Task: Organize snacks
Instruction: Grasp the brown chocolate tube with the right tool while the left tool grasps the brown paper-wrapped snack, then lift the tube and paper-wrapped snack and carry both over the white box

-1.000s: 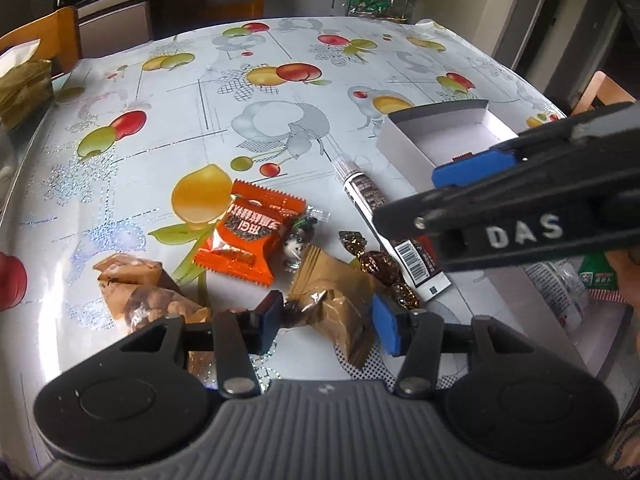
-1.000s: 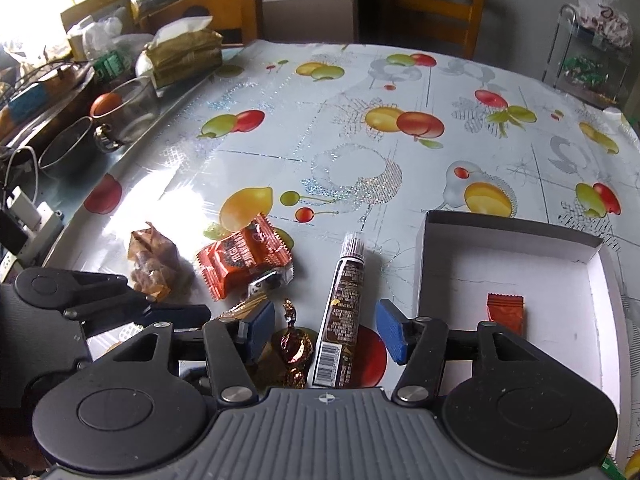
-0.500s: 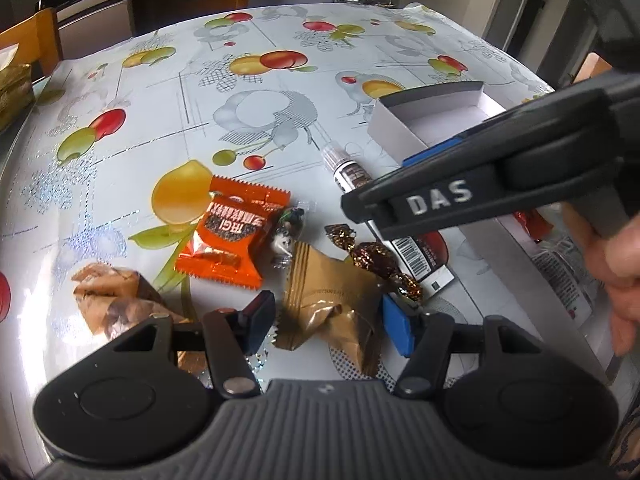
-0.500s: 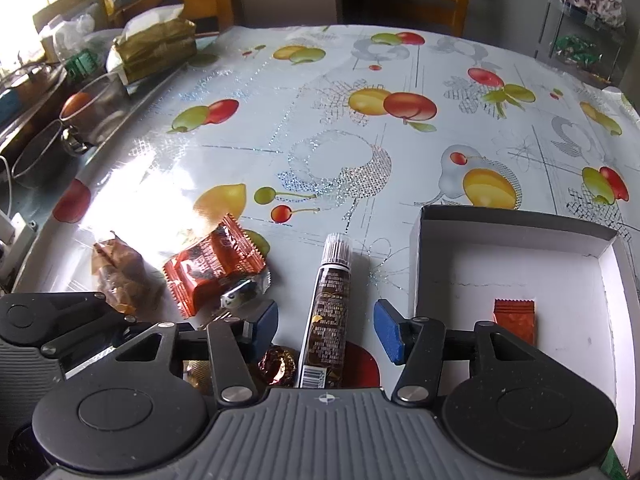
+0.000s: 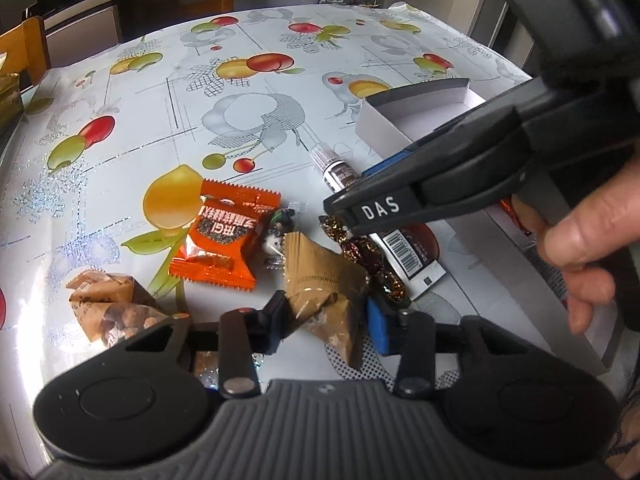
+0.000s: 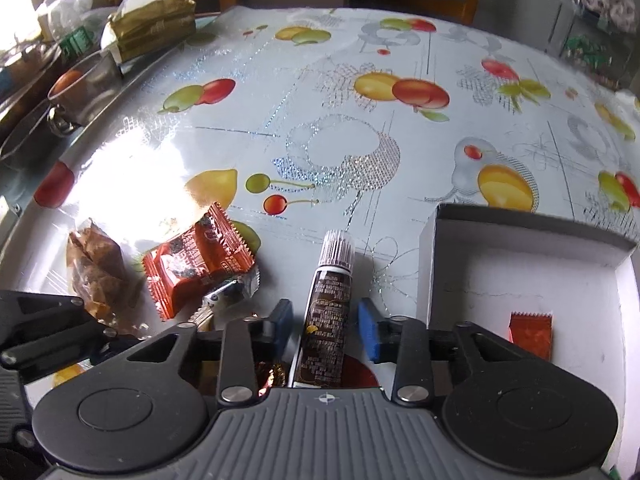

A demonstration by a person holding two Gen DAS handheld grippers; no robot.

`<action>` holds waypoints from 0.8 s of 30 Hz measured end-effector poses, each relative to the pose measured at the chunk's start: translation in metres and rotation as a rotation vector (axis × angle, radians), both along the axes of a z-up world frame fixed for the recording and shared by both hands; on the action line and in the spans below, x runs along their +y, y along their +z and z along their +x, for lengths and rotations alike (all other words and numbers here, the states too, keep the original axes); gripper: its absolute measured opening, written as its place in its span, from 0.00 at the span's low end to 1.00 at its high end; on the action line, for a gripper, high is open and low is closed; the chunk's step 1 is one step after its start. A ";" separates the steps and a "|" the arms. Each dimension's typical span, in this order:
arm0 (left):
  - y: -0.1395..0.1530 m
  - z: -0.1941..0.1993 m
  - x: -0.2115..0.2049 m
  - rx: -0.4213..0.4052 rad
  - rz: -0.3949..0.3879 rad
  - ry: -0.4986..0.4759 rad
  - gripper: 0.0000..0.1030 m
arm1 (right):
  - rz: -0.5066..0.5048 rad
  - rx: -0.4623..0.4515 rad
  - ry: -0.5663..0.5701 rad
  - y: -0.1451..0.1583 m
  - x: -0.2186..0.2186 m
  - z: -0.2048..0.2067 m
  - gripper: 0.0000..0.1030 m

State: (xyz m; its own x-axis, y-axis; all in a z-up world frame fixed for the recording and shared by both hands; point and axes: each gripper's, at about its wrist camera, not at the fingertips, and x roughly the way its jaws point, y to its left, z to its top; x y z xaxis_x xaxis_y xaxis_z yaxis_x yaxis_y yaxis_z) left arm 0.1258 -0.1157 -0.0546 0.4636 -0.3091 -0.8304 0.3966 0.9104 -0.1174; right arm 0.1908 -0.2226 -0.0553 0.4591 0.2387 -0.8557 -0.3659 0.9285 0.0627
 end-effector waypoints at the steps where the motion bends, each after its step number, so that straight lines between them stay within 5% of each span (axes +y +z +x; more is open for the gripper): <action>1: 0.001 -0.001 0.001 0.002 -0.002 0.004 0.36 | -0.005 -0.006 0.006 0.000 0.001 -0.001 0.27; 24: 0.030 -0.026 -0.001 -0.069 0.019 0.033 0.35 | 0.078 -0.108 0.020 0.037 -0.011 -0.032 0.24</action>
